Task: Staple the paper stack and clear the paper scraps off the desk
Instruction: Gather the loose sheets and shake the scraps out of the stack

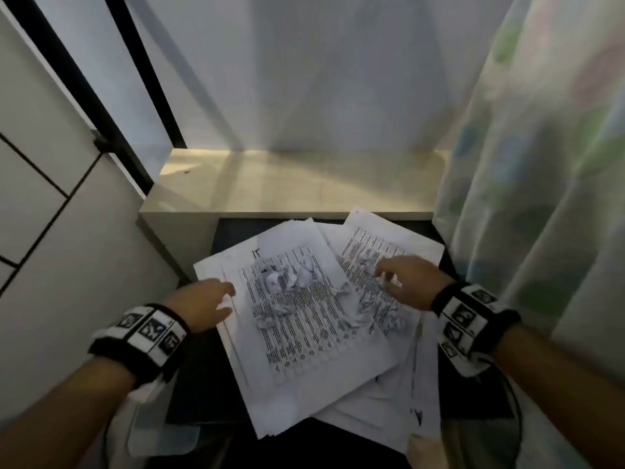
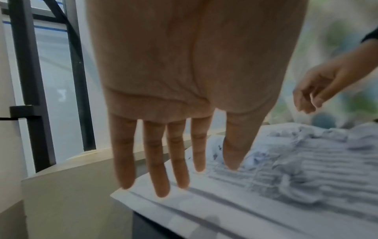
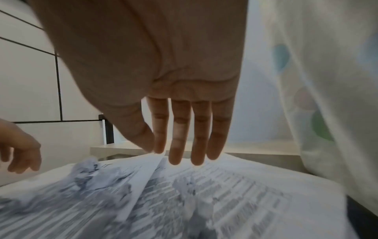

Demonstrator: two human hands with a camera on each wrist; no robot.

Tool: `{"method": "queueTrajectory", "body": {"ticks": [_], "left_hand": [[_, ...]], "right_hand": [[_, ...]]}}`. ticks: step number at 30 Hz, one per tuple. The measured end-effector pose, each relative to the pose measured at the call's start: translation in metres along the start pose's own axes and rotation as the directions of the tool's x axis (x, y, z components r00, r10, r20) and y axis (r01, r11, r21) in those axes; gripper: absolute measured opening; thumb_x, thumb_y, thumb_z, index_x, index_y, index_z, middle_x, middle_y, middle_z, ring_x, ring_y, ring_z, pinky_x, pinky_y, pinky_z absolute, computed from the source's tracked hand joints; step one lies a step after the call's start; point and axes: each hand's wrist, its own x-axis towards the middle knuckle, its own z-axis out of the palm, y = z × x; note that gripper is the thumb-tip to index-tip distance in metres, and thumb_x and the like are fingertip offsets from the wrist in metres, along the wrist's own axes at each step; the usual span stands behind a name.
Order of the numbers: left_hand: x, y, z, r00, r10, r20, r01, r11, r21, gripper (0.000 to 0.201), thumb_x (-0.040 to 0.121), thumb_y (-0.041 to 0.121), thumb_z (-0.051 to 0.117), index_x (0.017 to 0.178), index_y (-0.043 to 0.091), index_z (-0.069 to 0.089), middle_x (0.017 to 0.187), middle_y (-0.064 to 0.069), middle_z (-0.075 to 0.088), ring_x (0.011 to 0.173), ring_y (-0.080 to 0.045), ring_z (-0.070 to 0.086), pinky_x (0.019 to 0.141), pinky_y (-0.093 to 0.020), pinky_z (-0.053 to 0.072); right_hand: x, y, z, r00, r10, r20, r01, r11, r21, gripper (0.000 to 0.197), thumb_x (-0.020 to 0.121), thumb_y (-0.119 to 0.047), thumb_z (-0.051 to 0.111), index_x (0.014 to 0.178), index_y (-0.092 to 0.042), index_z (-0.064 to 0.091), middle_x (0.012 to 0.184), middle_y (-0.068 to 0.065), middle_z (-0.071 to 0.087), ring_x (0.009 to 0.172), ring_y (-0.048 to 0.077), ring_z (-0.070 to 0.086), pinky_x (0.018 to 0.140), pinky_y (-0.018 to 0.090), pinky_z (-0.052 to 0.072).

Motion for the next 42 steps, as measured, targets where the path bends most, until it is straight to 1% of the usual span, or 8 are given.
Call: {"method": "queueTrajectory", "body": {"ticks": [10, 15, 19, 28, 31, 36, 40, 42], "left_hand": [[0.053, -0.029, 0.003, 0.954, -0.296, -0.051, 0.274, 0.928, -0.253, 0.071, 0.091, 0.042, 0.052, 0.145, 0.005, 0.025, 0.148, -0.017, 0.038, 0.132, -0.032, 0.042, 0.109, -0.036, 0.036], [0.060, -0.027, 0.009, 0.954, -0.284, -0.099, 0.236, 0.910, -0.342, 0.071, 0.085, 0.032, 0.065, 0.141, 0.001, 0.034, 0.145, -0.017, 0.041, 0.132, -0.032, 0.042, 0.108, -0.034, 0.033], [0.047, -0.027, 0.012, 0.935, -0.281, -0.217, 0.181, 0.903, -0.388, 0.083, 0.082, 0.023, 0.070, 0.147, 0.004, 0.021, 0.151, -0.016, 0.031, 0.137, -0.032, 0.035, 0.110, -0.035, 0.031], [0.024, -0.022, 0.021, 0.939, -0.100, -0.328, -0.098, 0.837, -0.538, 0.069, 0.078, 0.003, 0.071, 0.139, 0.012, 0.040, 0.145, -0.009, 0.040, 0.131, -0.026, 0.042, 0.099, -0.024, 0.036], [0.021, -0.017, 0.018, 0.885, -0.016, -0.466, -0.266, 0.803, -0.533, 0.053, 0.075, -0.012, 0.065, 0.123, 0.008, 0.057, 0.135, -0.009, 0.053, 0.124, -0.022, 0.050, 0.091, -0.020, 0.037], [0.005, -0.010, -0.006, 0.731, -0.060, -0.680, -0.500, 0.631, -0.593, 0.036, 0.075, -0.019, 0.058, 0.095, 0.009, 0.069, 0.108, -0.005, 0.064, 0.108, -0.013, 0.053, 0.103, -0.031, 0.043], [-0.005, -0.006, -0.027, 0.663, -0.125, -0.738, -0.554, 0.582, -0.595, 0.032, 0.082, -0.008, 0.060, 0.073, 0.022, 0.068, 0.089, 0.014, 0.066, 0.097, -0.010, 0.061, 0.097, -0.032, 0.048], [-0.006, -0.001, -0.033, 0.628, -0.131, -0.767, -0.596, 0.553, -0.582, 0.034, 0.082, -0.008, 0.061, 0.072, 0.024, 0.067, 0.087, 0.015, 0.066, 0.097, -0.012, 0.062, 0.102, -0.037, 0.047]], "right_hand": [[0.085, -0.025, 0.004, 0.972, -0.180, -0.153, 0.129, 0.948, -0.292, 0.027, 0.090, -0.028, 0.055, 0.112, -0.014, 0.062, 0.114, 0.008, 0.065, 0.110, 0.022, 0.056, 0.090, 0.029, 0.042], [0.100, -0.048, 0.023, 0.989, -0.117, -0.092, 0.060, 0.880, -0.471, 0.044, 0.093, -0.047, 0.044, 0.102, -0.011, 0.069, 0.104, 0.007, 0.069, 0.103, 0.026, 0.061, 0.091, 0.037, 0.049], [0.102, -0.061, 0.042, 0.992, -0.017, -0.123, -0.042, 0.885, -0.463, 0.052, 0.089, -0.055, 0.047, 0.059, -0.012, 0.047, 0.064, -0.001, 0.049, 0.081, 0.023, 0.053, 0.093, 0.042, 0.044], [0.094, -0.087, 0.062, 0.987, 0.058, -0.151, -0.108, 0.931, -0.348, 0.045, 0.086, -0.051, 0.056, 0.062, -0.017, 0.039, 0.068, -0.002, 0.050, 0.082, 0.021, 0.054, 0.101, 0.046, 0.037], [0.092, -0.087, 0.063, 0.984, 0.064, -0.168, -0.108, 0.958, -0.267, 0.037, 0.084, -0.049, 0.058, 0.090, -0.012, 0.057, 0.092, 0.004, 0.065, 0.091, 0.024, 0.061, 0.089, 0.036, 0.043], [0.084, -0.077, 0.049, 0.967, 0.135, -0.218, -0.114, 0.988, 0.107, 0.063, 0.082, -0.032, 0.068, 0.130, -0.004, 0.040, 0.123, 0.013, 0.060, 0.112, 0.028, 0.058, 0.085, 0.031, 0.044], [0.072, -0.074, 0.028, 0.954, 0.068, -0.292, 0.073, 0.891, 0.448, 0.056, 0.082, -0.013, 0.069, 0.132, -0.003, 0.044, 0.133, 0.015, 0.056, 0.120, 0.030, 0.055, 0.098, 0.036, 0.045], [0.068, -0.073, 0.019, 0.937, 0.076, -0.342, 0.104, 0.873, 0.477, 0.042, 0.087, -0.011, 0.063, 0.125, 0.003, 0.054, 0.127, 0.020, 0.059, 0.112, 0.032, 0.059, 0.089, 0.032, 0.047]]}}
